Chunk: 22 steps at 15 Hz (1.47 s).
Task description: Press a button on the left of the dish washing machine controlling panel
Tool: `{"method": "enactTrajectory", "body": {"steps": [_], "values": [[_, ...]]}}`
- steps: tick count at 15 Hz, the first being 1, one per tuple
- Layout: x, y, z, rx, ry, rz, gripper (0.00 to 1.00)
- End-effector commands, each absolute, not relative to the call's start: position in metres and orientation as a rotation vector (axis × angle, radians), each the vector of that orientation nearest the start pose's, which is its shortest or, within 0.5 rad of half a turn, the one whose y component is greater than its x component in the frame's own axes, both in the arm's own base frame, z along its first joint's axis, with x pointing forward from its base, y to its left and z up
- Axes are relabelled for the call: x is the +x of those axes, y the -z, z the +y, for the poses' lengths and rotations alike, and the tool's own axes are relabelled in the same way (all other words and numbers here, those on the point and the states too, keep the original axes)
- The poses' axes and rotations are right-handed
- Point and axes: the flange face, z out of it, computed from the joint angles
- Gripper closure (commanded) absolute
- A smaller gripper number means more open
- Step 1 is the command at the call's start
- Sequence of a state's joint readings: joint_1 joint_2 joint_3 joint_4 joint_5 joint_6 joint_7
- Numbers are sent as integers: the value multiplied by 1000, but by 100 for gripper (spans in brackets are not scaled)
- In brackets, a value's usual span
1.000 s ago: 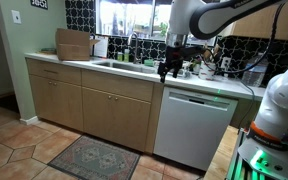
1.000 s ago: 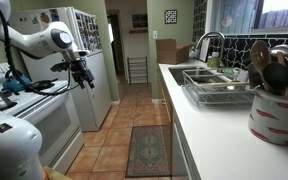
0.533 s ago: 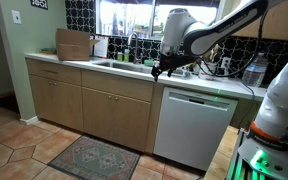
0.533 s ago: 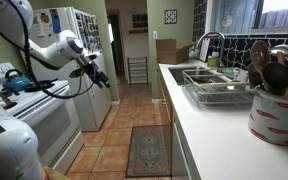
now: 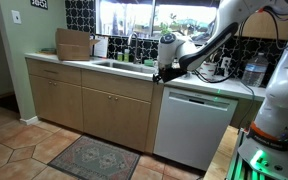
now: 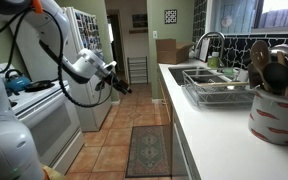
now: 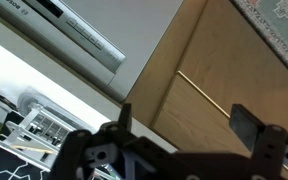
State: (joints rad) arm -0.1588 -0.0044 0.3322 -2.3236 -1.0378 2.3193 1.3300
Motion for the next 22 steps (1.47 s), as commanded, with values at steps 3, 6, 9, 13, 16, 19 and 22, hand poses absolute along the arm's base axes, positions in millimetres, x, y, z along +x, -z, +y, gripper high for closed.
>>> {"method": "enactTrajectory", "body": {"steps": [3, 6, 9, 13, 16, 19, 22], "values": [[551, -287, 34, 2405, -585, -529, 0], [569, -261, 13, 2384, -535, -555, 0], [582, -239, -15, 2361, -485, -575, 0], [588, -213, -52, 2335, -426, -570, 0], [585, -190, -74, 2324, -369, -557, 0], [580, -193, -74, 2315, -350, -590, 0], [582, -196, -72, 2316, -360, -589, 0]]}}
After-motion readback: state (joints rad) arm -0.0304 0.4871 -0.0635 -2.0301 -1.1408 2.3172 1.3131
